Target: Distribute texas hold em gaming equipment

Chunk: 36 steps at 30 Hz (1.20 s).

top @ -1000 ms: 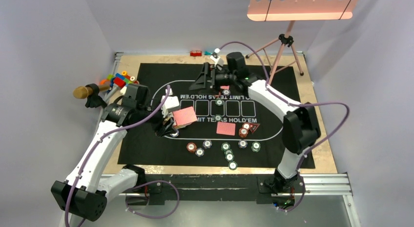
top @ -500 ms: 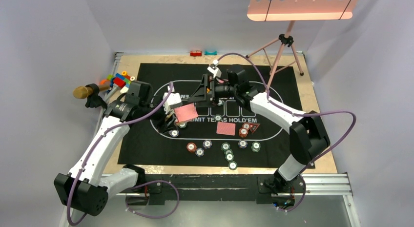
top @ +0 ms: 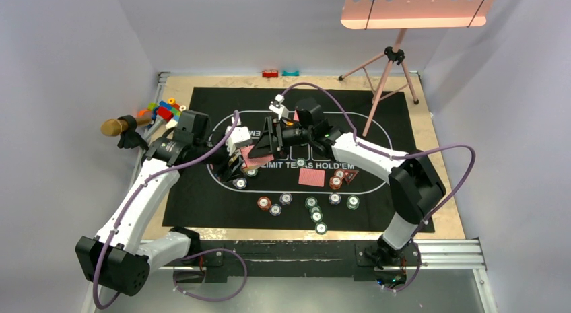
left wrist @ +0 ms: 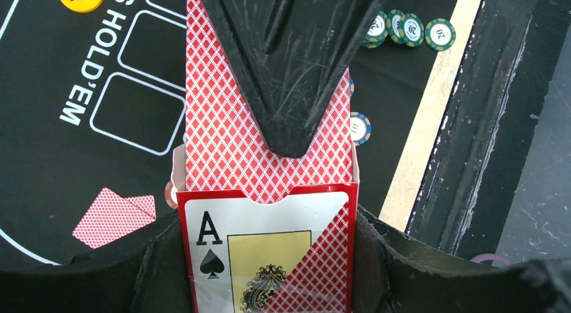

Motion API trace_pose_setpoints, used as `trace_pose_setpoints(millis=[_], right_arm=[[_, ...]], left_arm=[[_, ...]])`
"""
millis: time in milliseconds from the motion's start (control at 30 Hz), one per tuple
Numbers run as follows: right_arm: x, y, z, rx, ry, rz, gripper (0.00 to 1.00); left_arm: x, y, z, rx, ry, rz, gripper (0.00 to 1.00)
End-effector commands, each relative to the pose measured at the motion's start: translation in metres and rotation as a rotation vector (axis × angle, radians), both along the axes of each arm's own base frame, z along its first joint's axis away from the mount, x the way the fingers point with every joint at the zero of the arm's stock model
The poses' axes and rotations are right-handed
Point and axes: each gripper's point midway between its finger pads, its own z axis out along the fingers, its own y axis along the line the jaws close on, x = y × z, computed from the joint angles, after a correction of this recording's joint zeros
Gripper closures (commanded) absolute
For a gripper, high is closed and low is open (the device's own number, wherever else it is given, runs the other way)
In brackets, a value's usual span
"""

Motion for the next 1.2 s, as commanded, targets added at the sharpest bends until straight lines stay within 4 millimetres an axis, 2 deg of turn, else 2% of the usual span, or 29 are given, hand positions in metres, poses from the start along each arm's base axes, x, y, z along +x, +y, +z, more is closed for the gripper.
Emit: trace_pose_setpoints(millis=[0, 100, 167, 367, 567, 767, 967, 1167], right_arm=[[0.005, -0.001, 0.012, 0.017, -0.046, -0.013, 0.37], [0.002, -0.003, 0.008, 0.005, -0.038, -0.011, 0.57], [0.001, -0.004, 0.008, 0.001, -0.041, -0.010, 0.63], [0.001, -0.012, 0.013, -0.007, -0.059, -0.021, 0.67], [0.005, -0.024, 0.008, -0.025, -0.059, -0.046, 0.67], [0.008, -0.032, 0.003, -0.049, -0.070, -0.056, 0.61], [0.007, -0.035, 0.001, -0.078, -0.082, -0.047, 0.36], [0.007, -0.044, 0.006, -0.107, -0.103, -0.064, 0.32]], left_arm=[[0.010, -0.008, 0.023, -0.058, -0.076, -0.015, 1.00], [0.010, -0.008, 0.023, -0.059, -0.077, -0.016, 1.00], [0.011, -0.008, 0.024, -0.062, -0.079, -0.016, 1.00], [0.009, -0.009, 0.026, -0.068, -0.078, -0.017, 1.00], [0.007, -0.009, 0.030, -0.077, -0.083, -0.022, 1.00], [0.005, -0.010, 0.034, -0.083, -0.090, -0.025, 1.00], [0.004, -0.011, 0.036, -0.091, -0.090, -0.029, 1.00], [0.004, -0.012, 0.037, -0.100, -0.091, -0.030, 1.00]])
